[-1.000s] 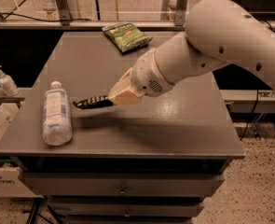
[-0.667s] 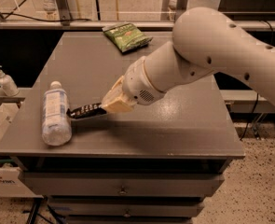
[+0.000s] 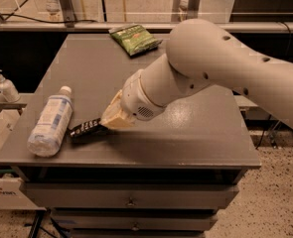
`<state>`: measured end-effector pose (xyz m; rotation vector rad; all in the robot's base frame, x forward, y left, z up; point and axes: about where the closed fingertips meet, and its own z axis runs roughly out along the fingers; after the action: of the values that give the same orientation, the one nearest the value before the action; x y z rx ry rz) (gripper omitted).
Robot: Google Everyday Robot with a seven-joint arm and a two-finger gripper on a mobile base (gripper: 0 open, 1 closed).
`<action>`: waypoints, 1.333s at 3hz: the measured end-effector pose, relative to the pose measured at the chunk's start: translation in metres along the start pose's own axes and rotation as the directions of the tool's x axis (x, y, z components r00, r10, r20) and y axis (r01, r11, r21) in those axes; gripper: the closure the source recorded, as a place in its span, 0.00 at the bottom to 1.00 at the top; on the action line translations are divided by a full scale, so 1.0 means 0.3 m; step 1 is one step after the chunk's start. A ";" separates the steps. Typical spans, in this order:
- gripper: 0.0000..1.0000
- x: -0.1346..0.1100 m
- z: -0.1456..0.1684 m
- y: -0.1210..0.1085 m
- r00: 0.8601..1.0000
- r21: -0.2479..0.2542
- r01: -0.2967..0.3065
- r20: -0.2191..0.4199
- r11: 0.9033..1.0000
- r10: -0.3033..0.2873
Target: Move rxbar chocolate near blue plastic bottle
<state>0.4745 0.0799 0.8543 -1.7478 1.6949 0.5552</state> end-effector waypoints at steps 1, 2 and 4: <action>0.36 0.001 0.011 0.006 1.000 -0.002 0.008 -0.010 1.000 -0.008; 0.12 0.009 0.017 0.006 1.000 -0.007 0.006 -0.014 1.000 -0.006; 0.00 0.104 -0.064 -0.072 0.998 0.000 -0.047 -0.043 0.999 0.047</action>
Offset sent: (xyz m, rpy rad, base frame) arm 0.0026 -0.0019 -0.0114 -0.0174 0.0142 0.0013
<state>0.4960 0.0436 0.8497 -1.7360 1.7696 0.5425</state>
